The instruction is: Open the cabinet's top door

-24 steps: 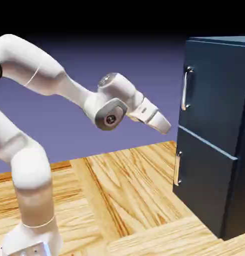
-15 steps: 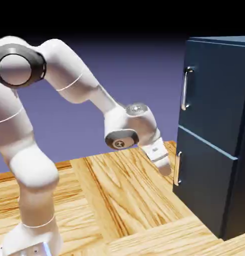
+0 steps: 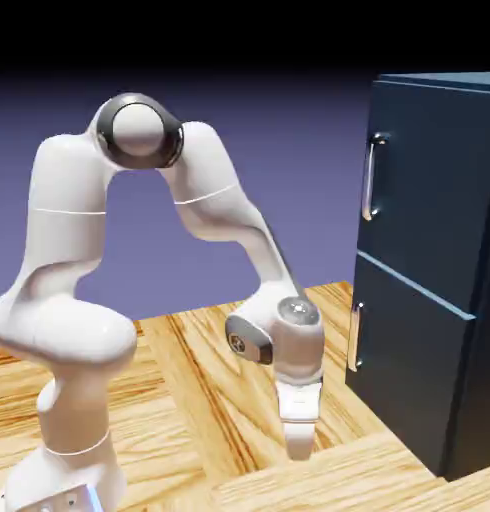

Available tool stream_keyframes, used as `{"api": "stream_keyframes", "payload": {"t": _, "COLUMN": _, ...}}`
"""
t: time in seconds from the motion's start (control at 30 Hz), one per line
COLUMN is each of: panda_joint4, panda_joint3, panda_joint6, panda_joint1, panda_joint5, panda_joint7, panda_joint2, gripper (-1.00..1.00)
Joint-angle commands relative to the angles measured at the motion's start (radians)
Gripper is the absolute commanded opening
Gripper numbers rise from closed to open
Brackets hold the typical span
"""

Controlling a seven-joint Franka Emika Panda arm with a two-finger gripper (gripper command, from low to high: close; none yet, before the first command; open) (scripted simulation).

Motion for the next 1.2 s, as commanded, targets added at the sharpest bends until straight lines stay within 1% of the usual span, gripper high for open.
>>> {"api": "stream_keyframes", "payload": {"t": 0.0, "panda_joint4": 0.005, "panda_joint3": -0.035, "panda_joint6": -0.01, "panda_joint1": 0.031, "panda_joint5": 0.044, "panda_joint7": -0.022, "panda_joint2": 0.035, "gripper": 0.0}}
{"api": "stream_keyframes", "payload": {"t": 1.0, "panda_joint4": 0.162, "panda_joint3": -1.074, "panda_joint6": -0.312, "panda_joint1": 0.973, "panda_joint5": 1.349, "panda_joint7": -0.679, "panda_joint2": 1.088, "gripper": 0.0}}
{"api": "stream_keyframes", "payload": {"t": 1.07, "panda_joint4": 0.164, "panda_joint3": -1.082, "panda_joint6": -0.314, "panda_joint1": 0.981, "panda_joint5": 1.358, "panda_joint7": -0.684, "panda_joint2": 1.096, "gripper": 0.0}}
{"api": "stream_keyframes", "payload": {"t": 1.17, "panda_joint4": 0.269, "panda_joint3": -1.041, "panda_joint6": -0.315, "panda_joint1": 0.873, "panda_joint5": 1.396, "panda_joint7": -0.685, "panda_joint2": 1.075, "gripper": 0.0}}
